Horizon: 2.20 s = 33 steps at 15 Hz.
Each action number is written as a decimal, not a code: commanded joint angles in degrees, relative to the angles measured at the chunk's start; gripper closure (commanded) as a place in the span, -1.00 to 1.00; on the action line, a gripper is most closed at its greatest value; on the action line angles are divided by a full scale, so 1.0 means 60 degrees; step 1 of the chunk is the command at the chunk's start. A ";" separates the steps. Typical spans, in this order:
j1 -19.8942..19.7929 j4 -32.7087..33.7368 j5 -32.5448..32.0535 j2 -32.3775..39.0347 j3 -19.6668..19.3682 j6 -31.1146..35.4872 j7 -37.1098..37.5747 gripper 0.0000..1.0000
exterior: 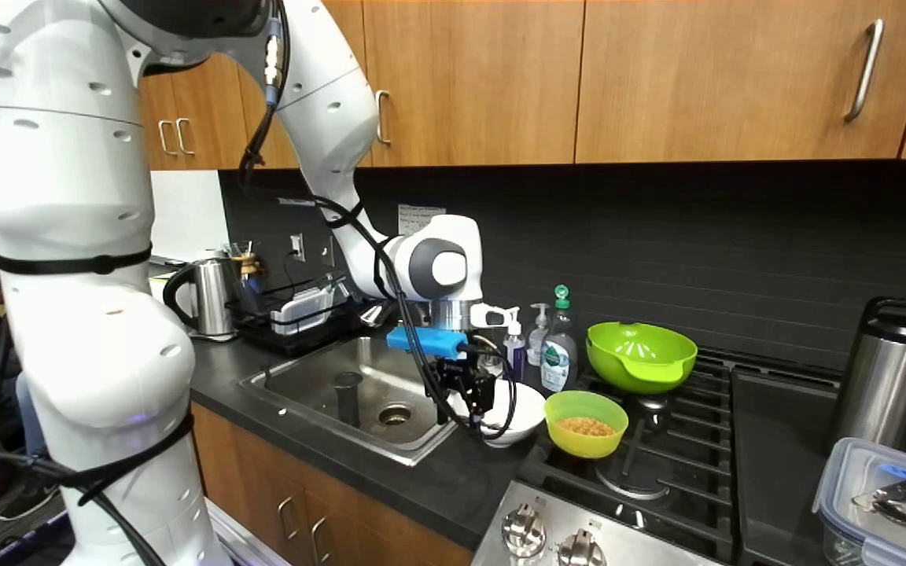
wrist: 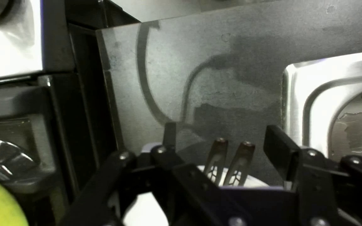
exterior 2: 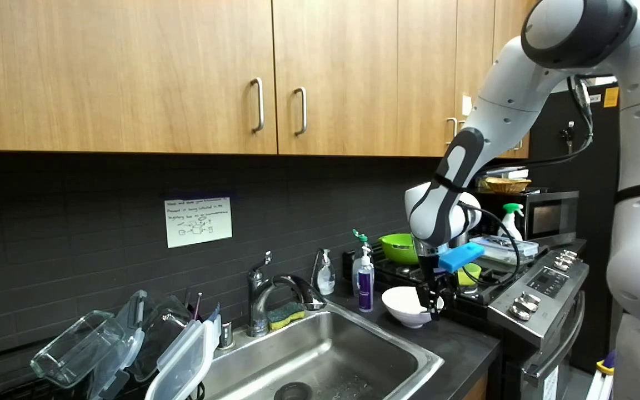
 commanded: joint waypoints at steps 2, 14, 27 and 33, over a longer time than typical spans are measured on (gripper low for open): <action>0.0037 -0.0152 -0.0125 -0.0489 0.0089 -0.0295 0.0050 -0.51; 0.0040 -0.0288 -0.0132 -0.0748 0.0221 -0.0401 0.0051 -0.26; -0.0045 -0.0476 -0.0133 -0.0987 0.0179 -0.0425 -0.0018 0.34; -0.0180 -0.0675 -0.0151 -0.1237 0.0068 -0.0468 -0.0121 0.27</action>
